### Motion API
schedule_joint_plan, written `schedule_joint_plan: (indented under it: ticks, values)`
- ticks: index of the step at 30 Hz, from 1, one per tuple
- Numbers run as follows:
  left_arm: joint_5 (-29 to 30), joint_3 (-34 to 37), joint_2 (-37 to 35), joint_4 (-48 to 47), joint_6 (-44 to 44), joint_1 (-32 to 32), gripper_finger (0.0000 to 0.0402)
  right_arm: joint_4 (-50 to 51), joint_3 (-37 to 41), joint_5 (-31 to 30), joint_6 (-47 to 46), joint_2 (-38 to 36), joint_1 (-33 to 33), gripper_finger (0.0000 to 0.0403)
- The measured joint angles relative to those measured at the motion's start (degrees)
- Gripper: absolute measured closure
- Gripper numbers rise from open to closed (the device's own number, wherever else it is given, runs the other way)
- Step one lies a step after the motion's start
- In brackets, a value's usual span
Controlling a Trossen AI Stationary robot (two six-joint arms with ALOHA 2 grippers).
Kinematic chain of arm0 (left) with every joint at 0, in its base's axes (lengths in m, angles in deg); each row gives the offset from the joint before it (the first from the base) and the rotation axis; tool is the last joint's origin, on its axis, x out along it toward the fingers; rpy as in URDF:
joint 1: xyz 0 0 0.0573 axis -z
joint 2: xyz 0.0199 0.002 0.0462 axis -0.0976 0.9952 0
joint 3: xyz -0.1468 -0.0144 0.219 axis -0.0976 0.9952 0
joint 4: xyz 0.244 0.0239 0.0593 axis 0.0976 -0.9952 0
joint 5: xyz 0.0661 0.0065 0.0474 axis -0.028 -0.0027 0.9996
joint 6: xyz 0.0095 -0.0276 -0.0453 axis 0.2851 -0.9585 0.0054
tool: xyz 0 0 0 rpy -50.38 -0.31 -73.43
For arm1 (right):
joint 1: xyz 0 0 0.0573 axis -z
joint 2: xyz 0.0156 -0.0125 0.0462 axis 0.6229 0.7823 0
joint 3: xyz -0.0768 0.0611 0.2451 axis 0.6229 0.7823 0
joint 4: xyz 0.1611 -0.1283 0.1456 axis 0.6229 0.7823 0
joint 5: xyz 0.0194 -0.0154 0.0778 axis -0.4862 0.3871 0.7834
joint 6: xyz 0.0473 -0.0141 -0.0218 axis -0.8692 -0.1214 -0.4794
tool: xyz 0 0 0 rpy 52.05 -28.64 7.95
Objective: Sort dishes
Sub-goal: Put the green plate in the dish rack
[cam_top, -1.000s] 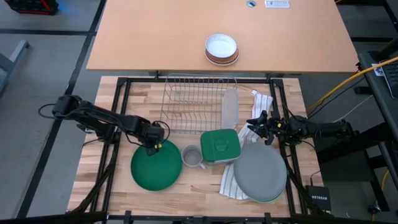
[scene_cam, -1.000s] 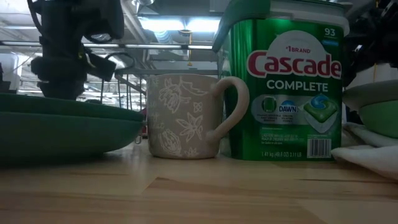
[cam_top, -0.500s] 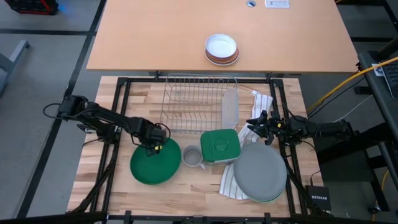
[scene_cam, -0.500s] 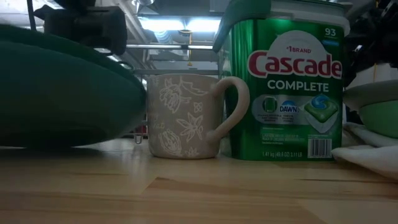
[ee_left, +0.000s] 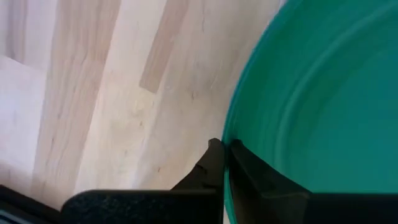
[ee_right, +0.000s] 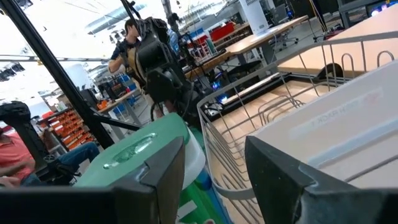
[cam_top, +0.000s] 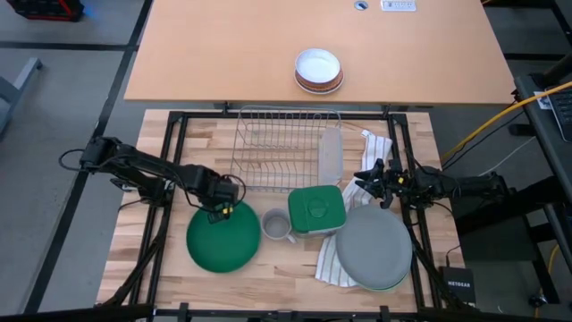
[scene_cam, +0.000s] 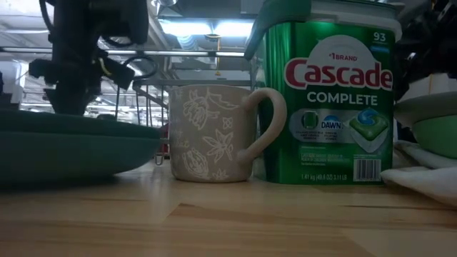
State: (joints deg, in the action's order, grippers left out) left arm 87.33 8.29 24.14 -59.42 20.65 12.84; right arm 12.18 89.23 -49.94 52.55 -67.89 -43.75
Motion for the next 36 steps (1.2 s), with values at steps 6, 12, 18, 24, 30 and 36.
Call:
schedule_joint_plan:
  ticks: [6, 12, 18, 24, 30, 36]
  values:
    - [0.08, -2.0, -0.18, -1.65, 2.87, 0.0, 0.0401, 0.89, -0.01, 0.0, 0.0, 0.0, -0.01, 0.023]
    - [-0.31, -4.11, -0.22, -1.65, 10.96, 0.33, 0.0401, 1.55, -0.02, 0.0, 0.0, 0.0, -0.01, 0.023]
    - [-0.19, -4.15, -0.13, -1.9, 11.75, 0.31, 0.0401, 1.61, -0.02, 0.0, 0.0, 0.0, 0.0, 0.023]
    - [3.17, -4.14, -0.11, -1.86, 3.97, 0.33, 0.0401, 1.65, -0.01, 0.0, 0.0, 0.0, 0.0, 0.023]
    - [5.26, -4.83, -0.11, -2.32, 0.45, 1.23, 0.0401, 1.65, -0.02, 0.0, 0.0, 0.0, 0.0, 0.023]
    - [1.42, -9.69, -0.2, -1.9, 7.8, 3.86, 0.0401, 1.7, -0.01, 0.0, 0.0, 0.0, 0.0, 0.023]
